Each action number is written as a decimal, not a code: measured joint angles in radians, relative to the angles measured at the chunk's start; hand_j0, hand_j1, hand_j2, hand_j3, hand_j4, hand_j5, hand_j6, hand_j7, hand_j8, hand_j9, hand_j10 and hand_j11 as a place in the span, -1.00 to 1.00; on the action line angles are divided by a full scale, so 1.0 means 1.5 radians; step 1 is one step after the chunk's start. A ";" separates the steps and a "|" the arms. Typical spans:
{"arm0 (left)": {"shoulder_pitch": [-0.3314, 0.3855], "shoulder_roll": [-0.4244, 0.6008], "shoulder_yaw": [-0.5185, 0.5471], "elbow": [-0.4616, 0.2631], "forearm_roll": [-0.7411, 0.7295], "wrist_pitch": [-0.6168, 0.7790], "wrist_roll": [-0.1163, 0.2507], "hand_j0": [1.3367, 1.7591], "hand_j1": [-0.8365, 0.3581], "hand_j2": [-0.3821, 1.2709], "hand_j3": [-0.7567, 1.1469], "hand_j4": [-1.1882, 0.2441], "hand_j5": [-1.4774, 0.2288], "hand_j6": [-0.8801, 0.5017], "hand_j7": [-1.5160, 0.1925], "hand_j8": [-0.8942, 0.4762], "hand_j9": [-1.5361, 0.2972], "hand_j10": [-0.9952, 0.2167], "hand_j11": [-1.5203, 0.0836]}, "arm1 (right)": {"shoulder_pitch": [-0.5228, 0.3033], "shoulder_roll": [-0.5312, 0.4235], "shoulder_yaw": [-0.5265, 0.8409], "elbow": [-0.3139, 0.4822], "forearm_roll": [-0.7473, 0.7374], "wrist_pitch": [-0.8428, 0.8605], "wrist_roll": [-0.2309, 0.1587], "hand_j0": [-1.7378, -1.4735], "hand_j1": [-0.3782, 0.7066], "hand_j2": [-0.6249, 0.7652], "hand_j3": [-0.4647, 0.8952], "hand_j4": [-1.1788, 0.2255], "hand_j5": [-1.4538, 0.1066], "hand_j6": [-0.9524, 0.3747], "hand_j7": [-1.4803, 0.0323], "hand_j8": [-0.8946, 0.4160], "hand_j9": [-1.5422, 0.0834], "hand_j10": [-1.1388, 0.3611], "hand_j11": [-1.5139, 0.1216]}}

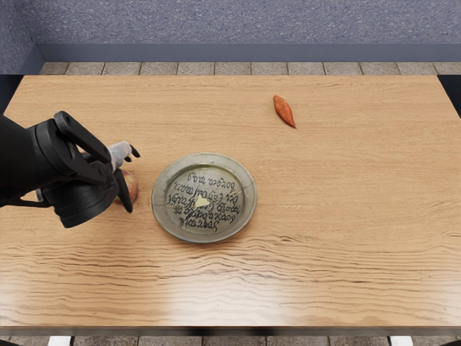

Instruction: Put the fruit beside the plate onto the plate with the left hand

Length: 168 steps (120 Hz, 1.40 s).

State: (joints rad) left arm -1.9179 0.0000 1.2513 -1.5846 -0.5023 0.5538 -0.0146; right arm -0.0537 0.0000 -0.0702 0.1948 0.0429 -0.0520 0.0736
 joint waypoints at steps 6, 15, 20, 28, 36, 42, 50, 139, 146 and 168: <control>0.006 0.000 0.003 0.000 0.000 0.000 -0.003 0.52 0.54 -0.48 -0.20 0.35 0.39 -0.05 0.44 -0.02 0.36 0.28 0.54 | 0.000 0.000 0.000 0.000 0.000 0.000 0.000 -0.40 -0.92 -0.10 -0.32 0.66 0.84 0.42 0.94 0.35 0.88 0.50 0.83; 0.012 0.000 0.007 0.000 -0.001 0.000 -0.010 0.52 0.54 -0.48 -0.20 0.35 0.39 -0.05 0.43 -0.02 0.36 0.27 0.53 | 0.000 0.000 0.000 0.000 0.000 0.000 0.000 -0.40 -0.92 -0.10 -0.32 0.66 0.84 0.42 0.94 0.35 0.88 0.50 0.83; 0.013 0.000 0.008 0.000 -0.001 0.000 -0.012 0.52 0.53 -0.48 -0.20 0.35 0.39 -0.05 0.43 -0.02 0.36 0.27 0.53 | 0.000 0.000 0.000 0.000 0.000 0.000 0.000 -0.40 -0.92 -0.10 -0.32 0.66 0.84 0.42 0.94 0.35 0.88 0.50 0.83; 0.013 0.000 0.012 0.000 -0.001 0.000 -0.014 0.52 0.53 -0.48 -0.20 0.34 0.39 -0.05 0.43 -0.03 0.36 0.27 0.53 | 0.000 0.000 0.000 0.000 0.000 0.000 0.000 -0.40 -0.92 -0.10 -0.32 0.66 0.84 0.42 0.94 0.35 0.88 0.50 0.83; 0.013 0.000 0.015 0.000 -0.001 0.000 -0.015 0.52 0.53 -0.48 -0.20 0.34 0.39 -0.06 0.43 -0.03 0.35 0.27 0.53 | 0.000 0.000 0.000 0.000 0.000 0.000 0.000 -0.40 -0.92 -0.10 -0.32 0.66 0.84 0.42 0.94 0.35 0.88 0.50 0.83; 0.014 0.000 0.016 0.001 -0.001 0.000 -0.015 0.52 0.53 -0.48 -0.20 0.34 0.38 -0.06 0.43 -0.03 0.35 0.27 0.53 | 0.000 0.000 0.000 0.000 0.000 0.000 0.000 -0.40 -0.92 -0.10 -0.32 0.66 0.84 0.42 0.94 0.35 0.88 0.50 0.83; 0.016 0.000 0.017 0.001 -0.002 0.000 -0.015 0.52 0.51 -0.48 -0.20 0.33 0.37 -0.07 0.41 -0.04 0.34 0.25 0.51 | 0.000 0.000 0.000 0.000 0.000 0.000 0.000 -0.40 -0.92 -0.10 -0.32 0.66 0.84 0.42 0.94 0.35 0.88 0.50 0.83; 0.034 0.000 0.023 0.004 -0.016 -0.003 -0.016 0.52 0.05 -0.41 -0.20 0.01 -0.01 -0.26 0.03 -0.26 -0.02 -0.15 0.11 | 0.000 0.000 0.000 0.000 0.000 0.000 0.000 -0.40 -0.92 -0.10 -0.32 0.66 0.84 0.42 0.94 0.35 0.88 0.50 0.83; 0.034 0.000 0.023 0.004 -0.029 -0.006 -0.016 0.51 -0.10 -0.33 -0.20 0.17 -0.17 -0.07 -0.13 -0.08 -0.17 -0.29 -0.07 | 0.000 0.000 0.000 0.000 0.000 0.000 0.000 -0.40 -0.92 -0.10 -0.32 0.66 0.84 0.42 0.94 0.35 0.88 0.50 0.83; 0.030 0.000 0.023 0.004 -0.052 -0.020 -0.016 0.47 -0.25 -0.22 -0.20 0.48 -0.48 0.27 -0.42 0.21 -0.44 -0.53 -0.39 | 0.000 0.000 0.000 0.000 0.000 0.000 0.000 -0.40 -0.92 -0.10 -0.32 0.66 0.84 0.42 0.94 0.35 0.88 0.50 0.83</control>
State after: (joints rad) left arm -1.8736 0.0000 1.2856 -1.5786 -0.5796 0.5239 -0.0387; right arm -0.0537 0.0000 -0.0702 0.1948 0.0429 -0.0521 0.0736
